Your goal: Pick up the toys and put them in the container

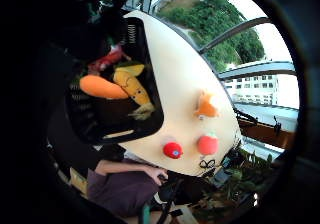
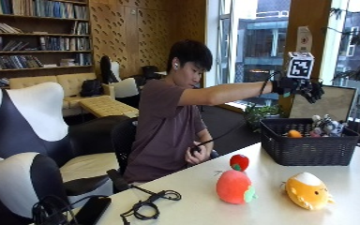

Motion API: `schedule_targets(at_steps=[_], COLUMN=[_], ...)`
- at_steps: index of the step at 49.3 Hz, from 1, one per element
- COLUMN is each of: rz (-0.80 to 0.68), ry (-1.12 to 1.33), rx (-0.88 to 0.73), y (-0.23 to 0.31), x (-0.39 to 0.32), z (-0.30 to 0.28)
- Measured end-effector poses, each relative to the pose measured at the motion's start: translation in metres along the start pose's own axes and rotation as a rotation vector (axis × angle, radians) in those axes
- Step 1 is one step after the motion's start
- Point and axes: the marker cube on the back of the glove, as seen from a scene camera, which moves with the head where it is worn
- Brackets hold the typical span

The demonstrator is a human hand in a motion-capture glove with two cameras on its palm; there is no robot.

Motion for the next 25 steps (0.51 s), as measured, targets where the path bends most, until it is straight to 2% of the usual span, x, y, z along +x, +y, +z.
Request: schedule_targets(at_steps=[2, 6, 11, 15, 21, 25], rz=[-0.038, 0.020, -0.017, 0.012, -0.136, -0.006], ry=[-0.060, 0.063, 0.088, 0.012, -0.017, -0.126], rx=[-0.002, -0.028, -0.020, -0.011, 0.019, 0.026], y=[0.003, 0.007, 0.019, 0.028, 0.045, 0.045], x=[0.010, 0.063, 0.121, 0.145, 0.196, 0.218], z=[-0.007, -0.009, -0.014, -0.021, -0.030, -0.037])
